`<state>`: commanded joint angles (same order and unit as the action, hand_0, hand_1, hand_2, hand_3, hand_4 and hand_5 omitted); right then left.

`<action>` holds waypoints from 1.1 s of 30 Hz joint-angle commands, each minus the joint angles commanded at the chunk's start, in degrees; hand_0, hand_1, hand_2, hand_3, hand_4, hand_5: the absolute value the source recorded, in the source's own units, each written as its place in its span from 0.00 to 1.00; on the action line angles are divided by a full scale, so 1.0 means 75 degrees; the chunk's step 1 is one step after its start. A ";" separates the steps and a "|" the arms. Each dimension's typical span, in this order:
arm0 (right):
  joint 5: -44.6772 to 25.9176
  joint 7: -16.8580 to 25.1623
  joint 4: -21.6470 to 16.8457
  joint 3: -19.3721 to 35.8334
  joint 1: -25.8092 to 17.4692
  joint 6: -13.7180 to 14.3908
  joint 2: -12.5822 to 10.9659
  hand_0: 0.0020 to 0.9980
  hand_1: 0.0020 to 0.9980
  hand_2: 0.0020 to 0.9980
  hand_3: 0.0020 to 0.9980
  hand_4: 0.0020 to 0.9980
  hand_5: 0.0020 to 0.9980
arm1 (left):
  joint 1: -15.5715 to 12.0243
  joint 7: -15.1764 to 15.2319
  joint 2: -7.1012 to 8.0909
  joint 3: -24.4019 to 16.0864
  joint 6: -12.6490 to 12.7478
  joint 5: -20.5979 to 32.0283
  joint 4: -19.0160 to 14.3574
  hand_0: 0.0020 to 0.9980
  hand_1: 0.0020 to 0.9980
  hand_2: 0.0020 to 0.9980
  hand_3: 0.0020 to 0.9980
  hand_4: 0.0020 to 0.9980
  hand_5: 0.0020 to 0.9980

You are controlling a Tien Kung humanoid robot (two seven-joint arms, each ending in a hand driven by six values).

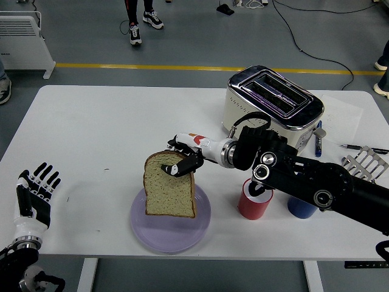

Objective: Push plate across desktop,pick up the break from the machine,place the break in the plate

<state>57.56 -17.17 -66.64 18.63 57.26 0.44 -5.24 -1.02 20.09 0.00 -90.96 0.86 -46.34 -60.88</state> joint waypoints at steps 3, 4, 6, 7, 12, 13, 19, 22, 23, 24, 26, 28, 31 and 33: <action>-0.0014 0.0168 0.0072 -0.0155 -0.0170 -0.0109 -0.0058 0.31 0.36 0.43 0.49 0.41 0.09 | -0.0003 -0.0001 0.0000 -0.0021 0.0002 0.0000 -0.0003 0.79 0.78 0.82 0.74 0.50 1.00; 0.0004 0.0211 0.0082 -0.0197 -0.0215 -0.0136 -0.0075 0.31 0.36 0.43 0.49 0.41 0.09 | -0.0006 -0.0001 0.0000 -0.0026 0.0003 0.0001 -0.0002 0.79 0.78 0.82 0.74 0.50 1.00; 0.0006 0.0367 0.0166 -0.0328 -0.0359 -0.0165 -0.0079 0.31 0.36 0.43 0.49 0.41 0.09 | -0.0015 -0.0003 0.0000 -0.0046 0.0006 0.0000 -0.0004 0.79 0.78 0.82 0.74 0.50 1.00; 0.0068 0.0433 0.0217 -0.0374 -0.0410 -0.0166 -0.0068 0.43 0.48 0.51 0.53 0.42 0.10 | -0.0017 -0.0003 0.0000 -0.0051 0.0006 0.0003 -0.0006 0.79 0.77 0.82 0.74 0.50 1.00; 0.0408 0.0963 0.0516 -0.0572 -0.0529 0.0335 0.0052 0.43 0.48 0.51 0.53 0.42 0.10 | -0.0001 0.0009 0.0000 -0.0064 -0.0022 0.0180 -0.0051 0.79 0.77 0.82 0.74 0.50 1.00; 0.0416 0.1113 0.0576 -0.0602 -0.0539 0.0475 0.0081 0.50 0.54 0.54 0.55 0.42 0.09 | 0.0005 0.0011 0.0000 -0.0057 -0.0027 0.0211 -0.0058 0.79 0.77 0.82 0.74 0.50 1.00; 0.0428 0.1449 0.0786 -0.0748 -0.0634 0.0556 0.0110 0.54 0.59 0.58 0.58 0.46 0.13 | 0.0020 -0.0033 0.0000 -0.0041 -0.0079 0.0391 -0.0070 0.79 0.77 0.82 0.74 0.50 1.00; 0.0594 0.1477 0.0952 -0.0806 -0.0657 0.0441 0.0114 0.54 0.59 0.58 0.58 0.46 0.13 | 0.0010 -0.0035 0.0000 -0.0073 -0.0099 0.0492 -0.0067 0.79 0.77 0.82 0.74 0.50 1.00; 0.0635 0.1491 0.1010 -0.0821 -0.0667 0.0430 0.0121 0.54 0.59 0.58 0.58 0.46 0.13 | 0.0006 -0.0035 0.0000 -0.0087 -0.0100 0.0502 -0.0073 0.79 0.77 0.82 0.74 0.50 1.00; 0.0650 0.1496 0.1033 -0.0827 -0.0672 0.0428 0.0124 0.54 0.59 0.58 0.58 0.46 0.13 | 0.0004 -0.0034 0.0000 -0.0092 -0.0100 0.0503 -0.0076 0.79 0.77 0.82 0.74 0.50 1.00; 0.0679 0.1503 0.1110 -0.0850 -0.0684 0.0402 0.0146 0.69 0.71 0.71 0.74 0.54 0.20 | 0.0000 -0.0030 0.0000 -0.0106 -0.0102 0.0534 -0.0096 0.79 0.77 0.82 0.74 0.50 1.00; 0.0689 0.1527 0.1142 -0.0866 -0.0689 0.0393 0.0158 0.69 0.71 0.71 0.74 0.54 0.20 | 0.0007 -0.0026 0.0000 -0.0111 -0.0100 0.0536 -0.0098 0.79 0.77 0.82 0.74 0.50 1.00; 0.0720 0.1619 0.1155 -0.0870 -0.0687 0.0450 0.0205 0.69 0.71 0.71 0.74 0.54 0.20 | 0.0017 -0.0022 0.0000 -0.0111 -0.0097 0.0544 -0.0090 0.79 0.77 0.82 0.74 0.50 1.00; 0.0801 0.1673 0.1153 -0.0838 -0.0687 0.0479 0.0232 0.81 0.82 0.86 0.88 0.63 0.25 | 0.0022 -0.0021 0.0000 -0.0107 -0.0098 0.0547 -0.0087 0.79 0.77 0.82 0.74 0.50 1.00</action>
<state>63.57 -4.62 -57.99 12.34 52.11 4.03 -3.50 -0.86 19.94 0.00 -91.76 0.13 -42.24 -61.53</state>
